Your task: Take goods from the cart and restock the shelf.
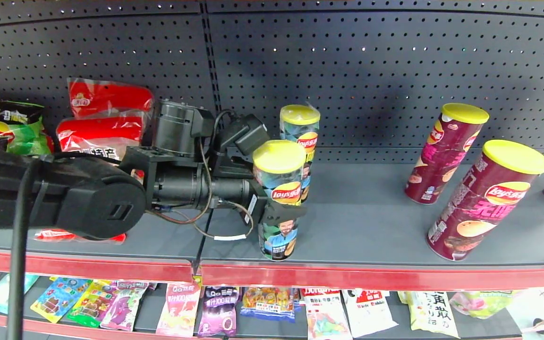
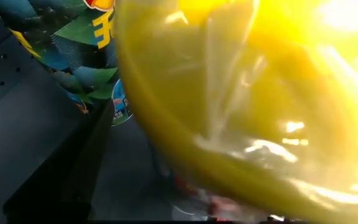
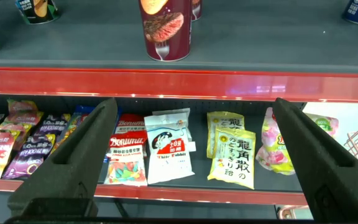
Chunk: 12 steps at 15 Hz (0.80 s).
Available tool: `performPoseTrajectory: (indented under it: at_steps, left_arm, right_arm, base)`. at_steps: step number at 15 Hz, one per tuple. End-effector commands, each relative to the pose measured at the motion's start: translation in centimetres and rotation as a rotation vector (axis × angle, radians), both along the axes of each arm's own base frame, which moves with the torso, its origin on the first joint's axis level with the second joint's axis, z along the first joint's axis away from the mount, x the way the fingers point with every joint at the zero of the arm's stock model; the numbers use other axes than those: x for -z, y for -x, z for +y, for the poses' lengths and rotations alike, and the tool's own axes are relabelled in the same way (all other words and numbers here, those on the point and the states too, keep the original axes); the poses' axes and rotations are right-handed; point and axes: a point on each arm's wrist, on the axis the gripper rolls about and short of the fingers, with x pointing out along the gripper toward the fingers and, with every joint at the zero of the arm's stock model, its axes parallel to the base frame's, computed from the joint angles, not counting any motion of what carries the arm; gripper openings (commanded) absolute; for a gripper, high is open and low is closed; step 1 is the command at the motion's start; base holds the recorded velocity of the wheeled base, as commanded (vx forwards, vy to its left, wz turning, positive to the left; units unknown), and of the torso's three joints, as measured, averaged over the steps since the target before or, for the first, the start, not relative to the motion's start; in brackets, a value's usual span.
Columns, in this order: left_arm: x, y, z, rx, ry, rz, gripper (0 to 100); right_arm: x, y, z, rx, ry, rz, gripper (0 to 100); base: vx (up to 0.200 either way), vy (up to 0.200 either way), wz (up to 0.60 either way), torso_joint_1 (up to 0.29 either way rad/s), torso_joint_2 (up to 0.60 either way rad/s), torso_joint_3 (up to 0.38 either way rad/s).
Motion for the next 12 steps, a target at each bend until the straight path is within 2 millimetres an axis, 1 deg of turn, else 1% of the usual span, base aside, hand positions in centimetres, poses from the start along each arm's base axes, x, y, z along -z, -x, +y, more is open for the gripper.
performPoseTrajectory:
  at_steps: [1,6,8,11,12]
  left_arm:
    - [0.2,0.0,-0.3,0.009,-0.002,0.005,0]
    - [0.2,0.3,-0.4,0.026,0.000,0.011,0]
    - [0.0,0.7,-0.6,0.072,0.016,0.016,0]
    - [-0.5,0.7,-0.8,0.157,0.041,0.035,0]
    - [-0.8,0.7,-0.8,0.179,0.026,0.042,0]
  right_arm:
    - [0.0,0.0,0.0,0.000,0.000,-0.001,100]
    - [0.0,0.0,0.0,0.000,0.000,-0.001,100]
    - [0.0,0.0,0.0,0.000,0.000,-0.001,100]
    - [0.0,0.0,0.0,0.000,0.000,-0.001,100]
    - [0.0,0.0,0.0,0.000,0.000,-0.001,100]
  base:
    - [0.000,0.000,0.00,0.000,0.00,0.000]
    - [0.000,0.000,0.00,0.000,0.00,0.000]
    - [0.000,0.000,0.00,0.000,0.00,0.000]
    - [0.000,0.000,0.00,0.000,0.00,0.000]
    - [0.000,0.000,0.00,0.000,0.00,0.000]
